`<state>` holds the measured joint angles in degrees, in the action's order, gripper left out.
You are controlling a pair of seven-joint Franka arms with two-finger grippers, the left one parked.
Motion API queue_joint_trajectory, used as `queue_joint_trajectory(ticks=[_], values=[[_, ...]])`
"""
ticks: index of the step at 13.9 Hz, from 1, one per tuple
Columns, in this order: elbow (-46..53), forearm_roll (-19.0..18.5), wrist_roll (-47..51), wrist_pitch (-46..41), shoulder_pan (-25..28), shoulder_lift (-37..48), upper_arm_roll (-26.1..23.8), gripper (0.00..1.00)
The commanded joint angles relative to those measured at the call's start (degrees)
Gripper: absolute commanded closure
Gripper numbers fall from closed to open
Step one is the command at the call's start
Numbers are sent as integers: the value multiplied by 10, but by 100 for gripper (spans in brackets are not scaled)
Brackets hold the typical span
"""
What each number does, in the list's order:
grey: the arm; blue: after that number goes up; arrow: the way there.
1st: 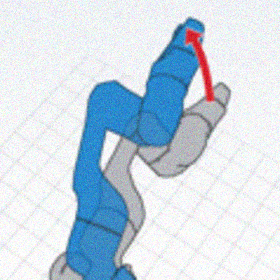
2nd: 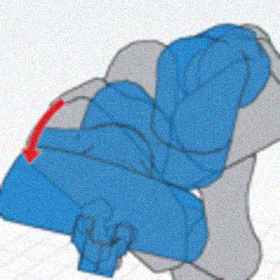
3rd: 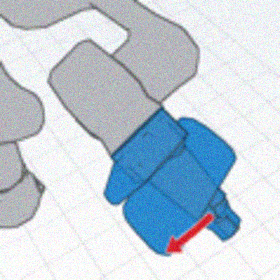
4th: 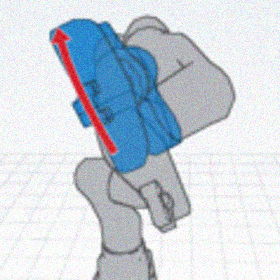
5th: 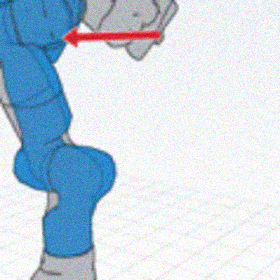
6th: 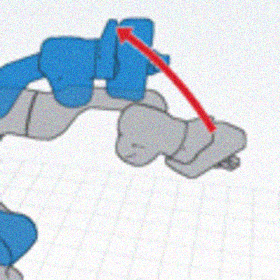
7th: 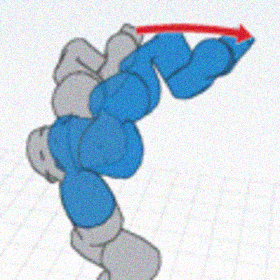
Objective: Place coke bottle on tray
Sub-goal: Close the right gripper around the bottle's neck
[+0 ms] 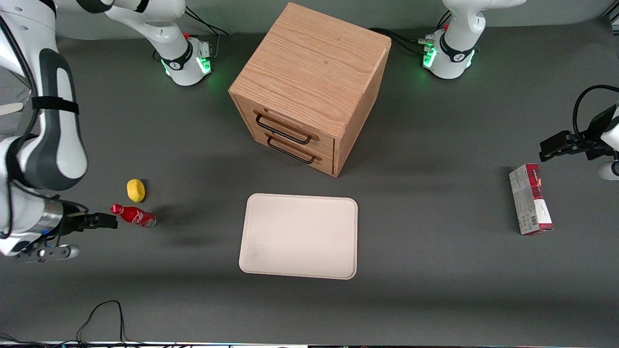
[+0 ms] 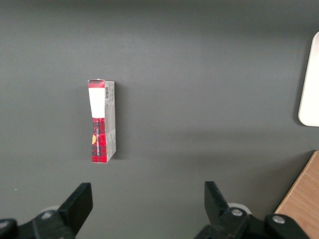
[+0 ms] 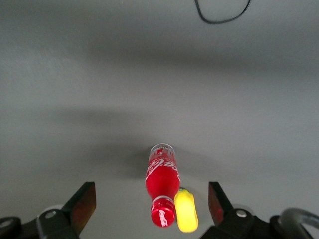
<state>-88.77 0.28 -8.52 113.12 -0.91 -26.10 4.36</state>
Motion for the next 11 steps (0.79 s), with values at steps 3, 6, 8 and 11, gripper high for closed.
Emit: queue_joint_trajectory(ticks=[3,6,8,11], values=[[-156,4,-33,89,6,73,3,1],[-178,3,-38,118,6,71,3,1],[-179,3,-63,118,5,70,4,1],[-179,3,-64,121,3,65,5,1]])
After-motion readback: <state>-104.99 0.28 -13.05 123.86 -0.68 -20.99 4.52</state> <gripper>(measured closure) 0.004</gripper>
